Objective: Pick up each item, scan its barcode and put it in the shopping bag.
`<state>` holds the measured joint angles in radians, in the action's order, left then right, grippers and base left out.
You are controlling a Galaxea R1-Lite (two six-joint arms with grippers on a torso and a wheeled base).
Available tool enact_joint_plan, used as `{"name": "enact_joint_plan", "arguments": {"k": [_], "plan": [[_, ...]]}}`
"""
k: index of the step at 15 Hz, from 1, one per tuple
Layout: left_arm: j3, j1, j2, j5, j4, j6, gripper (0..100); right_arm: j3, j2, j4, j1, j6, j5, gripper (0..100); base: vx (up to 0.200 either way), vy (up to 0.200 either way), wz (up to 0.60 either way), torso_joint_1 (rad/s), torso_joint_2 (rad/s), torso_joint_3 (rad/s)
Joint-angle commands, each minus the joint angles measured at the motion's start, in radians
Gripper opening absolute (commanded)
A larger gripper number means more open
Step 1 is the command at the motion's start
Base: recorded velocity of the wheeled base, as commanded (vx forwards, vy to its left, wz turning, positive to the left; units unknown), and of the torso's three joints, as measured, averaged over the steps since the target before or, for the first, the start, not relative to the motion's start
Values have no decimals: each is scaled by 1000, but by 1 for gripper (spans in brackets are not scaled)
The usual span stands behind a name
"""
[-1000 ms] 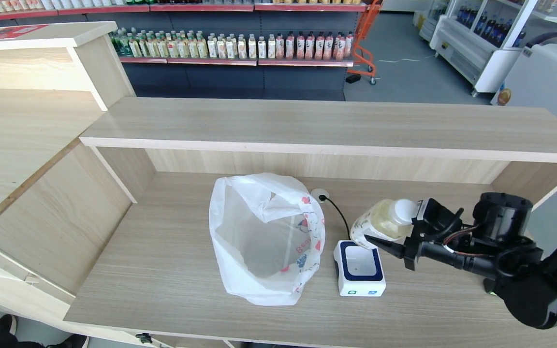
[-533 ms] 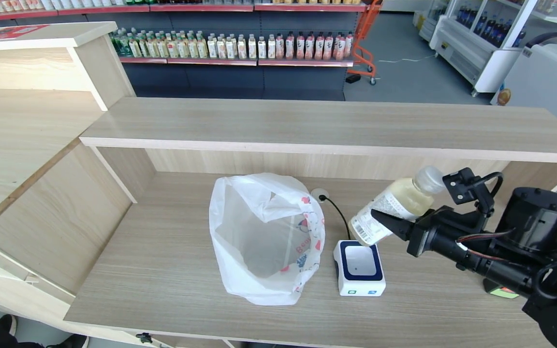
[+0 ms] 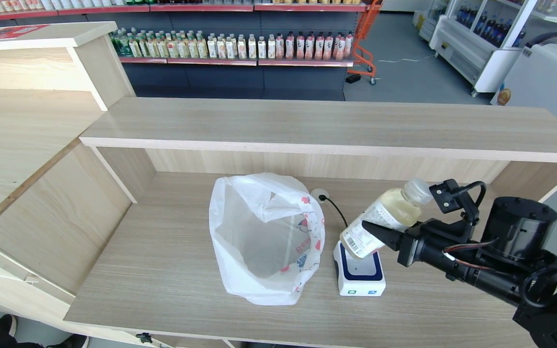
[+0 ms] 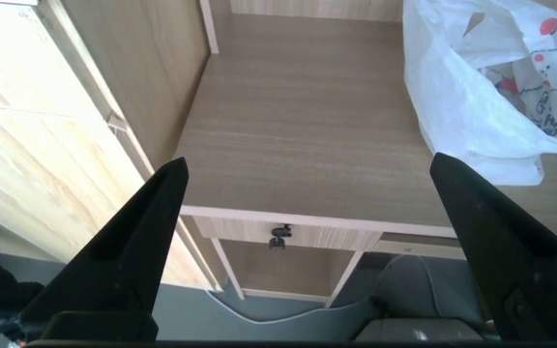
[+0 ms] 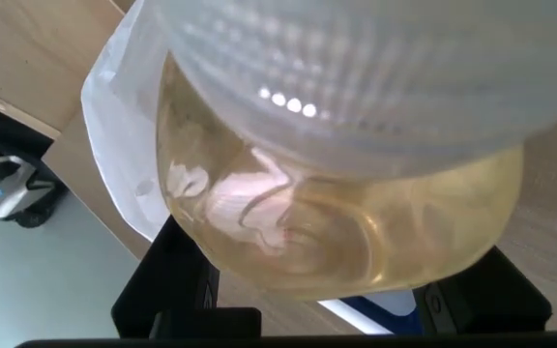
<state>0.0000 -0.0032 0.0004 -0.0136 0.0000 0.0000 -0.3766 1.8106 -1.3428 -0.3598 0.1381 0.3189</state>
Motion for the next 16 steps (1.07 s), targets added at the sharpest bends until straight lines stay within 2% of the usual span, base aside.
{"name": "enact_joint_plan", "arguments": {"k": [1, 2, 8, 16], "plan": [[0, 0, 0, 0, 0, -3, 100, 1, 7, 1, 1, 3, 0, 0, 0, 0, 0, 0, 0, 0], [0, 0, 0, 0, 0, -2, 100, 2, 6, 1, 1, 3, 0, 0, 0, 0, 0, 0, 0, 0], [0, 0, 0, 0, 0, -3, 100, -2, 10, 14, -10, 41, 0, 0, 0, 200, 0, 6, 4, 3], [0, 0, 0, 0, 0, -3, 100, -36, 157, 22, -34, 98, -6, 0, 0, 0, 0, 0, 0, 0]]}}
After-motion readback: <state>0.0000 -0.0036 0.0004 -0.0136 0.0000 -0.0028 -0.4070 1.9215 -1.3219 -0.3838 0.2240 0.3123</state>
